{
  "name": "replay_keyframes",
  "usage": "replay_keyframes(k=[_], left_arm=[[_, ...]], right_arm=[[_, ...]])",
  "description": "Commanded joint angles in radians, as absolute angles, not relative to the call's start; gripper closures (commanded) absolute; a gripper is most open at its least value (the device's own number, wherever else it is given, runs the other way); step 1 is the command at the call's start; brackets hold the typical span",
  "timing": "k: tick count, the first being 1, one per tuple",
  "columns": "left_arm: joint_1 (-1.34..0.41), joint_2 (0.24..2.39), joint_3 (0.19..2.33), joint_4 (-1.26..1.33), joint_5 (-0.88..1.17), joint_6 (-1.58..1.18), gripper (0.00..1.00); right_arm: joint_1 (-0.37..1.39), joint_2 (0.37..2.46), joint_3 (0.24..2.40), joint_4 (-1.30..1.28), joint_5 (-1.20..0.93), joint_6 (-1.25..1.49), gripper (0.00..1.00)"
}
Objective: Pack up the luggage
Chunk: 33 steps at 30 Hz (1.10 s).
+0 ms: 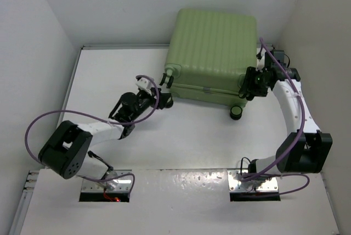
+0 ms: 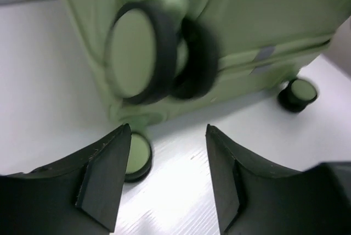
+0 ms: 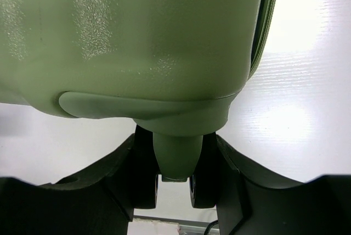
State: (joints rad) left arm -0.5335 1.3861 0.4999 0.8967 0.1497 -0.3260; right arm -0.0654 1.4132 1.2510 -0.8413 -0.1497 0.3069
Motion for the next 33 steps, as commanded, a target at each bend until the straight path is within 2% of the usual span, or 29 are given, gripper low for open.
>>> replay_keyframes(k=[1, 5, 7, 10, 24, 33], left_arm=[[-0.457, 1.446, 0.469, 0.903, 0.262, -0.330, 0.39], [-0.425, 1.540, 0.479, 0.982, 0.322, -0.316, 0.40], [-0.416, 1.601, 0.532, 0.991, 0.313, -0.305, 0.36], [-0.393, 1.661, 0.566, 1.018, 0.340, -0.282, 0.36], [-0.373, 1.805, 0.715, 1.077, 0.313, -0.273, 0.36], [-0.373, 1.907, 0.811, 1.123, 0.282, -0.282, 0.45]], right_arm=[[-0.029, 1.400, 1.256, -0.756, -0.282, 0.304, 1.00], [-0.028, 1.417, 1.278, -0.764, -0.275, 0.292, 1.00], [-0.028, 1.420, 1.289, -0.765, -0.272, 0.285, 1.00], [-0.029, 1.428, 1.293, -0.765, -0.268, 0.281, 1.00], [-0.029, 1.439, 1.295, -0.762, -0.276, 0.281, 1.00], [-0.028, 1.445, 1.298, -0.770, -0.275, 0.281, 1.00]])
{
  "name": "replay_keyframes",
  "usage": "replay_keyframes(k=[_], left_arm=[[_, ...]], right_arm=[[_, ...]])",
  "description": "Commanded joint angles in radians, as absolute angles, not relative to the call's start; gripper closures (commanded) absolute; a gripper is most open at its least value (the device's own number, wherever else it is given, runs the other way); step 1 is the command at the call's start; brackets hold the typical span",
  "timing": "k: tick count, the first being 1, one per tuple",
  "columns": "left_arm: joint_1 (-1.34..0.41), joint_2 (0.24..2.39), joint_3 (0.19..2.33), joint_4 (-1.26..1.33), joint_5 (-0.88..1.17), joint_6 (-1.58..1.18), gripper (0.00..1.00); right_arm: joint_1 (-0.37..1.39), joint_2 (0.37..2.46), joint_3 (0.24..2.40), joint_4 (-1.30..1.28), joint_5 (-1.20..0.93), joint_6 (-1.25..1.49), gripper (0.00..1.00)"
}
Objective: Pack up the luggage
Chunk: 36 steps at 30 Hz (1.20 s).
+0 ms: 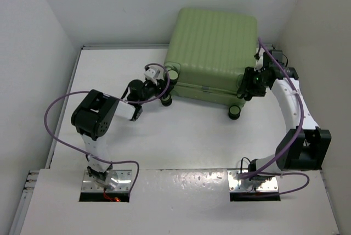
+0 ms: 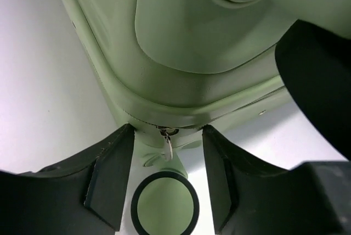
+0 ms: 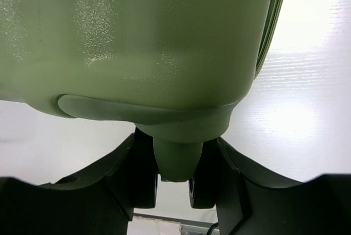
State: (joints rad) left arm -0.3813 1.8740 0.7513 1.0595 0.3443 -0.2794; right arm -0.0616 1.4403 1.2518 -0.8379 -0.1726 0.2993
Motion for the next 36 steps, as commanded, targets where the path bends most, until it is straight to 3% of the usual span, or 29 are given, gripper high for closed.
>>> replay_keyframes(k=[1, 4, 7, 9, 13, 30, 36], left_arm=[[-0.373, 1.919, 0.811, 1.123, 0.270, -0.282, 0.45], [-0.364, 1.939, 0.848, 1.123, 0.270, -0.282, 0.51], [-0.364, 1.948, 0.859, 1.123, 0.302, -0.273, 0.68], [-0.354, 1.948, 0.868, 1.132, 0.343, -0.273, 0.84], [-0.354, 1.939, 0.839, 1.152, 0.365, -0.273, 0.99], [-0.345, 1.813, 0.670, 1.190, 0.351, -0.293, 1.00], [-0.423, 1.753, 0.635, 1.244, 0.367, -0.247, 1.00]], right_arm=[[-0.029, 1.443, 1.299, -0.769, -0.275, 0.279, 1.00], [-0.028, 1.443, 1.298, -0.772, -0.275, 0.279, 1.00], [-0.029, 1.445, 1.293, -0.769, -0.275, 0.278, 1.00], [-0.029, 1.442, 1.292, -0.770, -0.275, 0.281, 1.00], [-0.028, 1.440, 1.293, -0.765, -0.279, 0.284, 1.00], [-0.028, 1.445, 1.295, -0.758, -0.301, 0.308, 1.00], [-0.029, 1.445, 1.301, -0.750, -0.313, 0.321, 1.00]])
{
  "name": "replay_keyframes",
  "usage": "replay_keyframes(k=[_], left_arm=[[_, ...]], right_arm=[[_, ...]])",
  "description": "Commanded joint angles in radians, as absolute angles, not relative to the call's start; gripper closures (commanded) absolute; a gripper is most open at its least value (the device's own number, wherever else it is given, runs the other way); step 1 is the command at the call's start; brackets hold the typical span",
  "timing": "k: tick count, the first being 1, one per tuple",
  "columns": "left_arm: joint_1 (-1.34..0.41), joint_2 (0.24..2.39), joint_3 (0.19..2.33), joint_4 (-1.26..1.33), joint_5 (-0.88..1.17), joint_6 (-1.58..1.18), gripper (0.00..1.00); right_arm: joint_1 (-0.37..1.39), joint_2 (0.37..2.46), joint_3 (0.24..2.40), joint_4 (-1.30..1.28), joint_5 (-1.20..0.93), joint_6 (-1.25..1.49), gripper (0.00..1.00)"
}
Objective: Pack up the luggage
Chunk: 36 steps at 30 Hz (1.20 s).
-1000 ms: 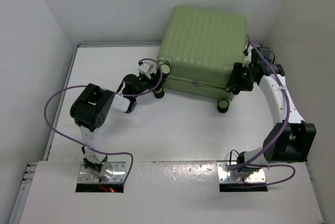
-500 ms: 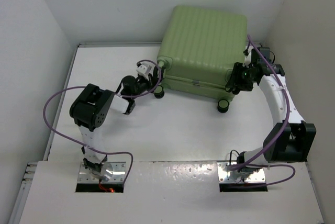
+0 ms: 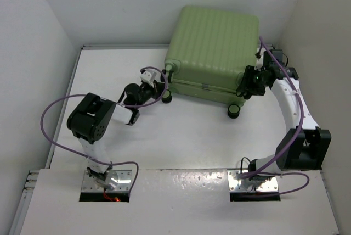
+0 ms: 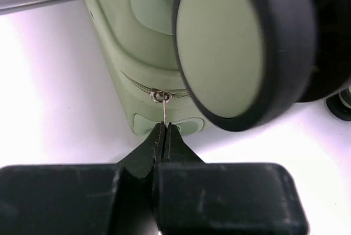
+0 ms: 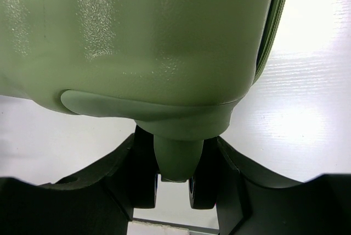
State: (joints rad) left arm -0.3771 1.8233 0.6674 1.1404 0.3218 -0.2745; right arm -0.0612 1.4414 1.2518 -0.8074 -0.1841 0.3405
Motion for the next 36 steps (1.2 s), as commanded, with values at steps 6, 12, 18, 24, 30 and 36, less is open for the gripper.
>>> replay_keyframes(k=[6, 12, 18, 24, 30, 36], left_arm=[[-0.529, 1.762, 0.617, 1.278, 0.311, -0.247, 1.00], [-0.650, 1.802, 0.650, 1.302, 0.255, -0.256, 1.00], [-0.724, 1.841, 0.689, 1.313, 0.232, -0.274, 1.00], [-0.768, 1.832, 0.660, 1.324, 0.244, -0.275, 1.00], [-0.792, 1.822, 0.627, 1.345, 0.255, -0.229, 1.00], [-0.821, 1.874, 0.701, 1.316, 0.219, -0.207, 1.00]], right_arm=[[-0.029, 1.450, 1.302, -0.752, -0.330, 0.333, 1.00], [-0.028, 1.453, 1.313, -0.750, -0.342, 0.345, 1.00], [-0.029, 1.439, 1.301, -0.747, -0.348, 0.354, 1.00], [-0.029, 1.439, 1.304, -0.745, -0.359, 0.362, 1.00], [-0.028, 1.439, 1.305, -0.741, -0.362, 0.364, 1.00], [-0.029, 1.439, 1.305, -0.741, -0.383, 0.376, 1.00]])
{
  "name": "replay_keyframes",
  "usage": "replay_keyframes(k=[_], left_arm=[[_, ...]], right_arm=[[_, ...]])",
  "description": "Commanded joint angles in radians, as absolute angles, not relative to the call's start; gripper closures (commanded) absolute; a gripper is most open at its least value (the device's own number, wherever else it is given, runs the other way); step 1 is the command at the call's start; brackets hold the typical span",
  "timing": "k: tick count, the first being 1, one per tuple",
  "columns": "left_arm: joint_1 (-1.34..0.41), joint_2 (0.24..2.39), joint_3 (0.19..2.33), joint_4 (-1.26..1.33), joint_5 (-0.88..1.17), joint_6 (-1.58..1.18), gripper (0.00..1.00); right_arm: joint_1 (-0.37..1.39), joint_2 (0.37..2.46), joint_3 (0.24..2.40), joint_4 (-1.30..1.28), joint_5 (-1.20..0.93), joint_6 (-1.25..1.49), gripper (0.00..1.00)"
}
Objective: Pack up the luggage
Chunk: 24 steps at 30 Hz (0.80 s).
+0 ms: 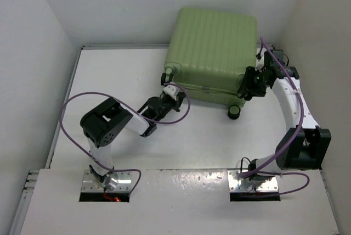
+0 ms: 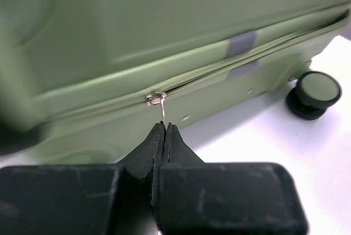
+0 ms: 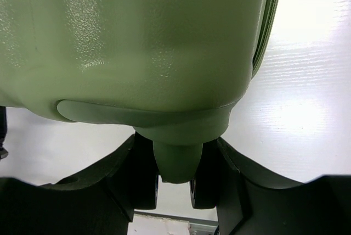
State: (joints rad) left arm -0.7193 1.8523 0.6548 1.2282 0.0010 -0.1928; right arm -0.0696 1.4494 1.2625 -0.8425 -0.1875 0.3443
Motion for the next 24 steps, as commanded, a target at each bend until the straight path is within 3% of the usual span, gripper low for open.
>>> replay_keyframes(k=[1, 18, 21, 22, 24], left_arm=[[-0.821, 1.908, 0.739, 1.307, 0.219, -0.219, 1.00], [-0.985, 2.094, 1.031, 1.287, 0.216, -0.238, 1.00], [-0.985, 2.108, 1.062, 1.264, 0.195, -0.252, 1.00], [-0.985, 2.118, 1.074, 1.264, 0.186, -0.252, 1.00], [-0.985, 2.118, 1.074, 1.253, 0.186, -0.252, 1.00]], right_arm=[[-0.031, 1.437, 1.307, -0.741, -0.385, 0.382, 1.00], [-0.028, 1.447, 1.319, -0.713, -0.462, 0.434, 1.00], [-0.028, 1.422, 1.341, -0.721, -0.414, 0.379, 0.84], [-0.026, 1.414, 1.341, -0.727, -0.407, 0.368, 0.70], [-0.035, 1.375, 1.336, -0.730, -0.370, 0.330, 0.62]])
